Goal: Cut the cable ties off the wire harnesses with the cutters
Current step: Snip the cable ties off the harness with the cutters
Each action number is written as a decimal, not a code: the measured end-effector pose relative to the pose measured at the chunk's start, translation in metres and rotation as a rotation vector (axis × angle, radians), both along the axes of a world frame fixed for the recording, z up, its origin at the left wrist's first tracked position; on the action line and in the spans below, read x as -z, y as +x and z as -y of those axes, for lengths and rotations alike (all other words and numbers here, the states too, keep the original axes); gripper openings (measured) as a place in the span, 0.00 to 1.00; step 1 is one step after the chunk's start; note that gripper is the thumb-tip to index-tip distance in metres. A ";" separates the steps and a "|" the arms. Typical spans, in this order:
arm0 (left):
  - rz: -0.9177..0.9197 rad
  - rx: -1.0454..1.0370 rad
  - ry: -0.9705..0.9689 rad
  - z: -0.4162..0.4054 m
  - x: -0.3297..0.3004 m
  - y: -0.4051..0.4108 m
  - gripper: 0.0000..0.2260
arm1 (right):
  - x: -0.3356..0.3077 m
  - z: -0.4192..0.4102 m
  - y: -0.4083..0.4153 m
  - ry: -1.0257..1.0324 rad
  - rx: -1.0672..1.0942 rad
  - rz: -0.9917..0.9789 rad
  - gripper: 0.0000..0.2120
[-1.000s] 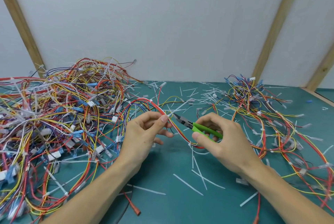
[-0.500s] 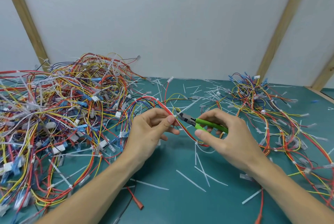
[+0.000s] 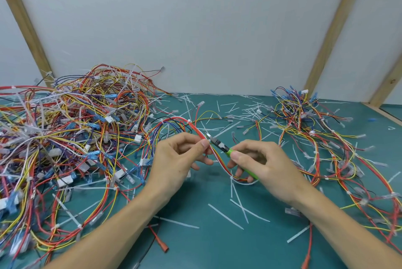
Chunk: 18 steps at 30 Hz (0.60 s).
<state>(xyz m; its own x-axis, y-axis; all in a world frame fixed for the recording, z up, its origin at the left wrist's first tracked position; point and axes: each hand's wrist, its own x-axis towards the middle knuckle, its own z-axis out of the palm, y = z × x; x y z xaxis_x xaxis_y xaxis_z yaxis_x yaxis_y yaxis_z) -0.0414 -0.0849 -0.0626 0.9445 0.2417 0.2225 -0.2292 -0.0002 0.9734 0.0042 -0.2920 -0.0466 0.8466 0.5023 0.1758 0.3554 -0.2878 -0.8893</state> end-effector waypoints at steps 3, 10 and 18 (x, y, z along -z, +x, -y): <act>0.002 -0.014 -0.004 0.001 0.000 0.000 0.06 | 0.000 0.000 0.000 -0.002 -0.001 0.003 0.13; 0.014 -0.001 -0.030 0.002 0.000 0.000 0.08 | 0.000 -0.001 -0.004 -0.060 0.022 0.092 0.09; 0.034 0.016 -0.046 0.003 0.000 0.000 0.13 | 0.000 -0.004 -0.007 -0.079 0.057 0.187 0.11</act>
<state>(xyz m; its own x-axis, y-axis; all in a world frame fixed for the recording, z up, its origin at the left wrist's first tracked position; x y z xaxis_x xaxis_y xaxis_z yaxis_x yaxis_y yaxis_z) -0.0409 -0.0877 -0.0630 0.9402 0.2378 0.2438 -0.2622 0.0485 0.9638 -0.0027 -0.2878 -0.0462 0.8303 0.4730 0.2946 0.4935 -0.3786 -0.7830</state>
